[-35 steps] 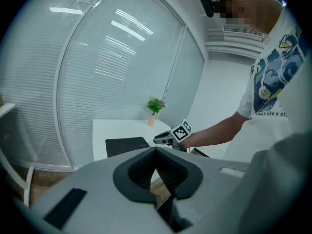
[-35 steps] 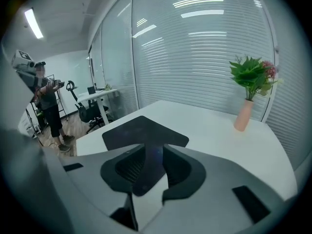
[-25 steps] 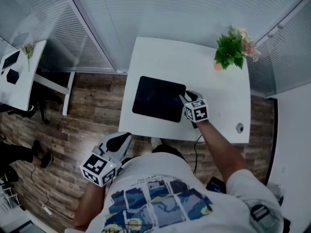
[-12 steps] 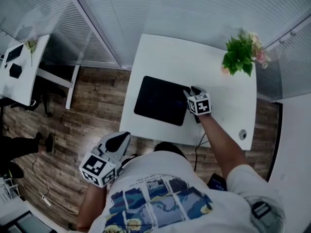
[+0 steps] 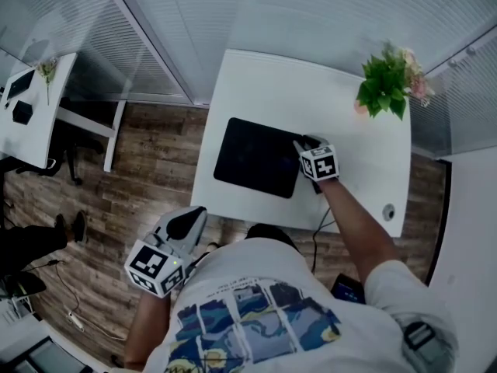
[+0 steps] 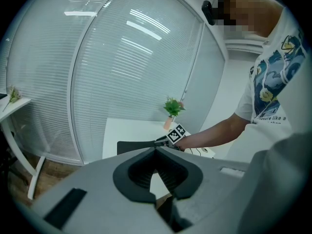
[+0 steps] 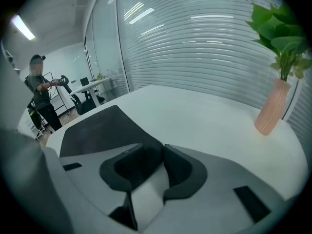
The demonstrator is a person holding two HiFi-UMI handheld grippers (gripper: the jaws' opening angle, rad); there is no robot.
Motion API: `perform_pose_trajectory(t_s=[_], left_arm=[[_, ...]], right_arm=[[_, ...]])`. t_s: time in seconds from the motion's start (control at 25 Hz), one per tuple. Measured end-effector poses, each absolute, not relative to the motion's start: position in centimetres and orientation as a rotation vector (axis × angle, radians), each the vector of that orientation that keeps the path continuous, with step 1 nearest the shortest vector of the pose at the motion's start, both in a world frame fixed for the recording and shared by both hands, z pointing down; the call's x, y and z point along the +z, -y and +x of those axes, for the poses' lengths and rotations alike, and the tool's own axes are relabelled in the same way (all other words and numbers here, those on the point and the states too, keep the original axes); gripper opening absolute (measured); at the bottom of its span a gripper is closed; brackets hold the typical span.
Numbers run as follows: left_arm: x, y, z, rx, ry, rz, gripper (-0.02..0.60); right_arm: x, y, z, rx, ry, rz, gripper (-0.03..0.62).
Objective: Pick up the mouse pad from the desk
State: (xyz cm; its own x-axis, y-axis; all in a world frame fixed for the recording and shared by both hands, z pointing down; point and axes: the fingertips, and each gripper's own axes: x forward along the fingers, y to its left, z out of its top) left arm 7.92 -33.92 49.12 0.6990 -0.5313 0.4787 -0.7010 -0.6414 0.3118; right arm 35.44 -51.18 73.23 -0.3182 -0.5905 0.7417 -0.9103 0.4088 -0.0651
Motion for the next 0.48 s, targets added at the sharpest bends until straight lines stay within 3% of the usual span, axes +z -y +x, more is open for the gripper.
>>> perform_pose_trajectory(t_s=[0.48], left_arm=[[49.0, 32.0, 6.2, 0.463, 0.938, 2.439, 0.002]], right_arm=[[72.4, 50.8, 34.7, 0.655, 2.008, 1.315, 0.047]])
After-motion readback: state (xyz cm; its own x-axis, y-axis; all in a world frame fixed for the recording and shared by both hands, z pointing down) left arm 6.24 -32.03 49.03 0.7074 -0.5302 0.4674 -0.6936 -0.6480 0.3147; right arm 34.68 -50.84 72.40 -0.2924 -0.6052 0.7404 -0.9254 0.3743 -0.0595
